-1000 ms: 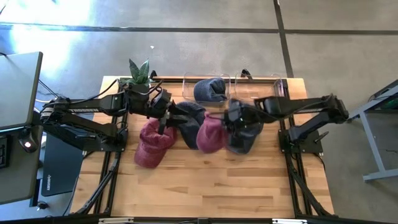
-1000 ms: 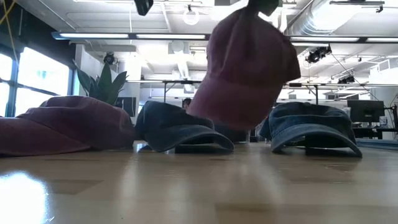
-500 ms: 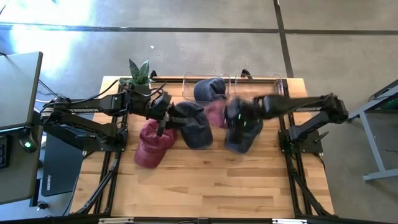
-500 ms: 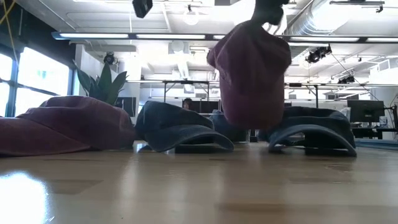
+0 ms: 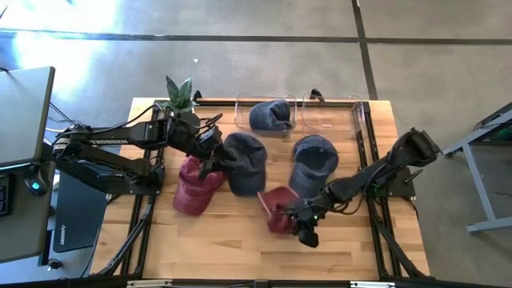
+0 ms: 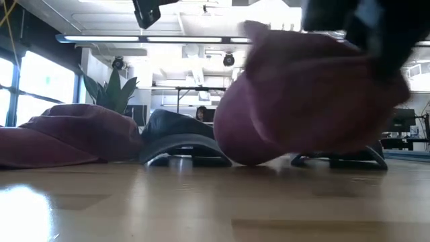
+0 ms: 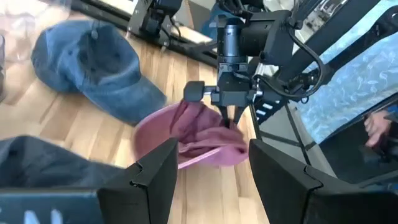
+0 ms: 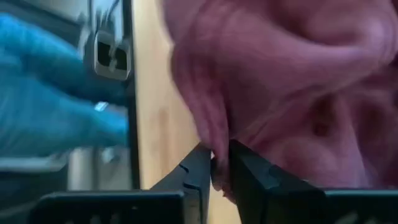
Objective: Pick & Place hat
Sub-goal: Put the right red cap into the right transparent bin
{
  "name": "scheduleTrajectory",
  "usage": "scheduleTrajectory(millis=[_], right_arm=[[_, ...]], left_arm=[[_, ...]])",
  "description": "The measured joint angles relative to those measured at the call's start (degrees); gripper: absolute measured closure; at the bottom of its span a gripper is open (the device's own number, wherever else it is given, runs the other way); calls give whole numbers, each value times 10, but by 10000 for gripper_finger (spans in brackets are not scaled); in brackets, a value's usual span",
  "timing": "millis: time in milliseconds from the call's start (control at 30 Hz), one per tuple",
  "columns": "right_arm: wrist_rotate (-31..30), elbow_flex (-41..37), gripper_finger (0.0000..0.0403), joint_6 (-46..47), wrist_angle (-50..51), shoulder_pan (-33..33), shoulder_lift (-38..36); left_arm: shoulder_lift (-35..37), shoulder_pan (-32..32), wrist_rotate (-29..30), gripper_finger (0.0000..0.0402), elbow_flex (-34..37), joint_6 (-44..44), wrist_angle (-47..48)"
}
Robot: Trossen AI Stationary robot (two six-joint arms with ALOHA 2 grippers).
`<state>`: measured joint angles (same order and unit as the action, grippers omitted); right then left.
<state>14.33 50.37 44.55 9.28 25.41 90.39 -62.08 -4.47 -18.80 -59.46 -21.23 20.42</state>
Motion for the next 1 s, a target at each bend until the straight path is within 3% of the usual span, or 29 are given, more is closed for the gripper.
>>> scheduleTrajectory(millis=[267, 333, 467, 567, 733, 900, 1000], right_arm=[[140, 36, 230, 8, 27, -34, -12], [123, 58, 216, 16, 65, -41, -23], [27, 95, 211, 15, 144, -43, -28], [1, 98, 211, -6, 131, -28, -25], [-34, 87, 248, -82, 94, -3, 2], [-121, 70, 342, -107, 137, -4, 43], [-140, 54, 392, -115, 146, -1, 52]], left_arm=[[0, 13, -8, 209, 0, 0, 22], [0, 24, 3, 209, 0, 5, 31], [0, 52, 45, 209, 0, 5, 38], [-8, 81, 71, 209, 1, -2, 31], [-40, 130, 101, 209, 1, -73, 6], [-105, 183, 151, 209, 1, -188, -64], [-151, 209, 191, 209, 1, -260, -129]])
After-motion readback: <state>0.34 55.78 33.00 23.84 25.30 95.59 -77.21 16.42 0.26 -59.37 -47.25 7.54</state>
